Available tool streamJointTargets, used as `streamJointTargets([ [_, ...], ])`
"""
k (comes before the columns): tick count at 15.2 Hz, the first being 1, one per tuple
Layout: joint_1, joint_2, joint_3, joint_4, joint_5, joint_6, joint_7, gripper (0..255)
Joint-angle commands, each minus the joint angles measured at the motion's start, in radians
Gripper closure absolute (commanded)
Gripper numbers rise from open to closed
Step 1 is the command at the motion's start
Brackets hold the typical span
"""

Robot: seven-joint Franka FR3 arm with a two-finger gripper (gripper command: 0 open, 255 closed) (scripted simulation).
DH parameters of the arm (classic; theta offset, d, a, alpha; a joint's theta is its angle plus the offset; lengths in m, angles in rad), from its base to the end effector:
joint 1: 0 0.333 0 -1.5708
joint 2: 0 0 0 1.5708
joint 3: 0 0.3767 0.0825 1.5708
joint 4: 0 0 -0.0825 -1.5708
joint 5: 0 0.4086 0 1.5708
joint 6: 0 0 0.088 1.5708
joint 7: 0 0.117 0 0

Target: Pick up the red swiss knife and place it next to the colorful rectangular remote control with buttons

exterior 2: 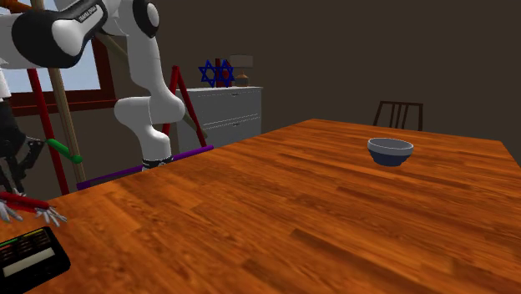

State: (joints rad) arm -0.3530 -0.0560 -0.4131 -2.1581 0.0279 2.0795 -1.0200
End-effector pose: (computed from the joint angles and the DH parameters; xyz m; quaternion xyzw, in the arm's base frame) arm 0.3895 -0.3759 0.4564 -0.9924 -0.1201 -0.0096 0.0253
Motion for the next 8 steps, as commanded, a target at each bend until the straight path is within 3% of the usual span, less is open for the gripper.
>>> streamJointTargets([
  [1,-0.020,0.053,-0.026,0.062,0.022,-0.015,-0.059,255],
  [4,-0.059,0.153,-0.060,0.174,0.069,-0.044,-0.151,255],
  [8,-0.062,0.175,-0.056,0.144,0.083,0.006,-0.162,255],
])
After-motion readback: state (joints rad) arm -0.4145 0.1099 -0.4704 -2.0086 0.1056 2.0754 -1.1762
